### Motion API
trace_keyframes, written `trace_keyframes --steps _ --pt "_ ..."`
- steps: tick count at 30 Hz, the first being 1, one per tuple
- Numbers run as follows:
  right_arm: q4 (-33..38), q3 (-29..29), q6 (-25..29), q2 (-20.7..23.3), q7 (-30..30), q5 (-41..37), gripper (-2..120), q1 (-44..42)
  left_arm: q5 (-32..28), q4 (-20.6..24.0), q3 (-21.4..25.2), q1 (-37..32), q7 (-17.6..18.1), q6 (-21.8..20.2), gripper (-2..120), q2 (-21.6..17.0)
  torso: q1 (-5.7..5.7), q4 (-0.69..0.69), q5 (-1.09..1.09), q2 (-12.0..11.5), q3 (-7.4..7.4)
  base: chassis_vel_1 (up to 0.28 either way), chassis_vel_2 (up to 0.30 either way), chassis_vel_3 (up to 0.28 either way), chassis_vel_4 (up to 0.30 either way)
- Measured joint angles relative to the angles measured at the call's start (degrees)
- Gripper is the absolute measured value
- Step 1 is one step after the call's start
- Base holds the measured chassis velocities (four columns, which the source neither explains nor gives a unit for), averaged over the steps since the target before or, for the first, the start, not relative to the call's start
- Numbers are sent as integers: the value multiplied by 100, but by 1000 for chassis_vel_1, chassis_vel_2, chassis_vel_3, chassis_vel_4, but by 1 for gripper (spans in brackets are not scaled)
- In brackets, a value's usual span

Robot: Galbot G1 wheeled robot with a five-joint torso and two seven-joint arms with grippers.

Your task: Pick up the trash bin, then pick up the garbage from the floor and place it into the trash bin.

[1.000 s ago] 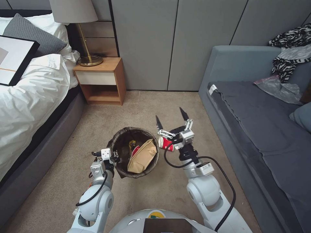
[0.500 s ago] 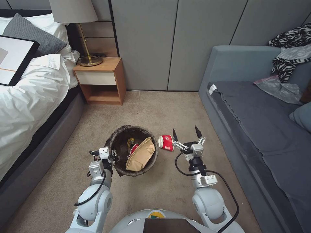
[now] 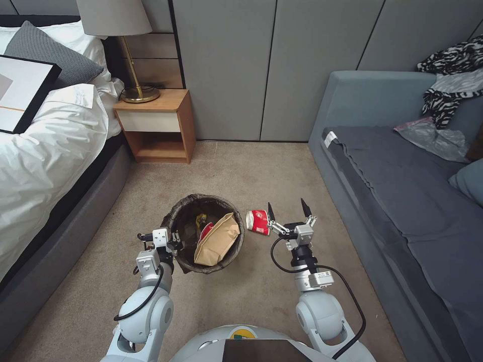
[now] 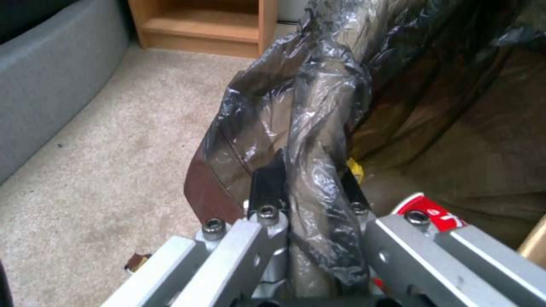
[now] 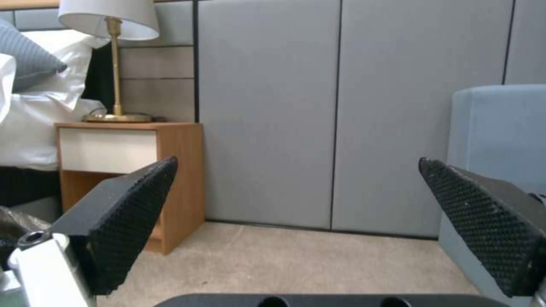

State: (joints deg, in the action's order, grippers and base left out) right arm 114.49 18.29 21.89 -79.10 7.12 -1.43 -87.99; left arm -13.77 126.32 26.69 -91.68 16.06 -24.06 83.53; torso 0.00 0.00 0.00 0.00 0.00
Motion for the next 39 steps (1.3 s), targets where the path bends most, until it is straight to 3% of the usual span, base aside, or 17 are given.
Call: trace_keyframes --steps 21,33,39 --pt "-116 -109 77 -24 19 2 100 100 0 14 -1 -2 17 4 3 20 0 0 1 0 1 -144 146 146 -149" --pt "-285 -181 387 5 -162 172 100 288 3 4 9 5 25 -1 3 21 0 -1 0 0 0 10 -16 -8 6" --pt "-497 -532 -1094 264 354 -512 100 584 7 34 55 34 27 -2 3 13 0 0 0 0 0 0 0 0 0"
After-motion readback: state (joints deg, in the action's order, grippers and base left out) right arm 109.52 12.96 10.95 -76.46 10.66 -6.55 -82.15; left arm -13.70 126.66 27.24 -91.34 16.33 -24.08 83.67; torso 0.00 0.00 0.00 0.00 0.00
